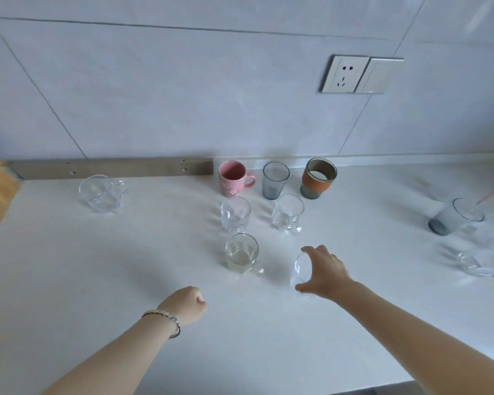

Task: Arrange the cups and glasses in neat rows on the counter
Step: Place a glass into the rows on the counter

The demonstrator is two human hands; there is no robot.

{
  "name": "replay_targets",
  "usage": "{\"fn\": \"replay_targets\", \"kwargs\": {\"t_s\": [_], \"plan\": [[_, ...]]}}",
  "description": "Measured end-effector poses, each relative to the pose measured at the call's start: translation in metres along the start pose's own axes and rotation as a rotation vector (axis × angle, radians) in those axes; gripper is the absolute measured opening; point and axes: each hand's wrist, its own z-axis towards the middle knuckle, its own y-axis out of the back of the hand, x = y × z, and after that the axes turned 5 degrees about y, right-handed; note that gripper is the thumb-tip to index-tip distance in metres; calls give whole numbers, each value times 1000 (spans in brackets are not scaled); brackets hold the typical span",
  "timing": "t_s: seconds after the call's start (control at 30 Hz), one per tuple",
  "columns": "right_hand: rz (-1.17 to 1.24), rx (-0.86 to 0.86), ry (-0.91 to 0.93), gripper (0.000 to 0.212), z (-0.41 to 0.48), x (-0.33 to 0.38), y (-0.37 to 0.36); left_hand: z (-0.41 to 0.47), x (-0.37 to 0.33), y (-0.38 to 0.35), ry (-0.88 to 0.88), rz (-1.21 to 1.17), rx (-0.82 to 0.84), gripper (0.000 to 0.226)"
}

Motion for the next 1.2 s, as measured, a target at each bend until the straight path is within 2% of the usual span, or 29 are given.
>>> {"fn": "replay_targets", "kwargs": {"t_s": [0.23, 0.43, 0.5, 0.63, 0.73, 0.9, 1.1, 1.2], "plan": [[-82, -11, 193, 84, 45, -22, 4, -5, -31, -16, 154, -100, -40, 22], [-149, -48, 333, 83, 58, -13, -3, -13, -27, -19, 251, -124, -66, 13], [-174, -64, 420, 78, 57, -11, -1, -13, -22, -16, 268, -129, -61, 15], [-158, -66, 530, 55, 60, 8, 6, -11, -13, -8, 284, -147, -50, 17], [-98, -37, 541, 43, 72, 40, 18, -6, -3, 5, 275, -146, -36, 14], [-52, 50, 534, 38, 102, 123, 30, 6, 28, 45, 251, -149, -45, 16], [-16, 75, 535, 41, 142, 256, 23, 32, 103, 94, 234, -209, -28, 12], [-2, 74, 511, 44, 164, 314, 15, 47, 138, 119, 257, -245, -30, 18]]}}
